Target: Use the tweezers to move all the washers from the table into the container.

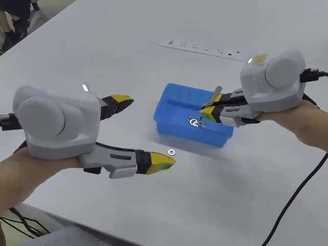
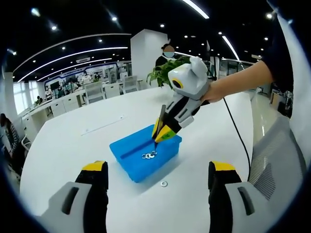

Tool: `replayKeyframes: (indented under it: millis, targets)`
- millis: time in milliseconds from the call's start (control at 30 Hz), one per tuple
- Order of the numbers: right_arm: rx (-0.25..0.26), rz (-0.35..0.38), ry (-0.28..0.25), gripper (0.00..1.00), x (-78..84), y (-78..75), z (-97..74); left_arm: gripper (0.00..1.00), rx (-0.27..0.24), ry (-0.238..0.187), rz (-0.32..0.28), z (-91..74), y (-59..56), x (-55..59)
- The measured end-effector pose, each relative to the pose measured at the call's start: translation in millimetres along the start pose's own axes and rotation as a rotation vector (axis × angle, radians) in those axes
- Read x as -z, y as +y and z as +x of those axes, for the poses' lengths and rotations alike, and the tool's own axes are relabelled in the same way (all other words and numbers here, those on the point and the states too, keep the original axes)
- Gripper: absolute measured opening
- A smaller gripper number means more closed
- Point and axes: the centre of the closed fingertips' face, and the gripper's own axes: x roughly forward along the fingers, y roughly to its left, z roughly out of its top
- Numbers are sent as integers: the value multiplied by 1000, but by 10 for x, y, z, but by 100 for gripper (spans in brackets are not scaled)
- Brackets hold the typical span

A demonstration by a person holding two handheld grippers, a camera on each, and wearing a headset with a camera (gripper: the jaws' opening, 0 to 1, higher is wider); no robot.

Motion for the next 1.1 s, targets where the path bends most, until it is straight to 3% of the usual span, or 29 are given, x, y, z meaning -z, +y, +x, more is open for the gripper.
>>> replayKeyframes:
  millis: [167, 233, 300, 367, 633, 667, 733, 833, 967, 1100]
  targets:
    - [-19, -62, 10, 8, -63, 101, 10, 79, 12, -20, 67, 214, 73, -291]
    - [-24, -72, 11, 8, -80, 130, 16, 76, 26, -6, 106, 284, 63, -350]
    - [-33, -80, 9, 8, -102, 162, 27, 72, 48, -20, 122, 362, 88, -413]
    - [-38, -99, 12, 8, -118, 195, 36, 68, 81, -31, 132, 432, 39, -492]
    - [-54, -165, 5, 8, -234, 319, 12, 47, 190, 1, 196, 670, -95, -531]
    - [-54, -201, 13, 8, -241, 327, 2, 42, 201, 2, 203, 679, -110, -538]
    - [-59, -205, 11, 8, -245, 359, -15, 33, 217, -5, 221, 701, -157, -576]
    - [-67, -213, 8, 8, -256, 384, -33, 25, 243, -12, 219, 692, -187, -611]
    - [-65, -211, 4, 8, -276, 383, -50, 16, 292, -15, 243, 638, -327, -653]
    - [-67, -215, 7, 8, -266, 369, -38, 12, 300, -27, 248, 572, -362, -696]
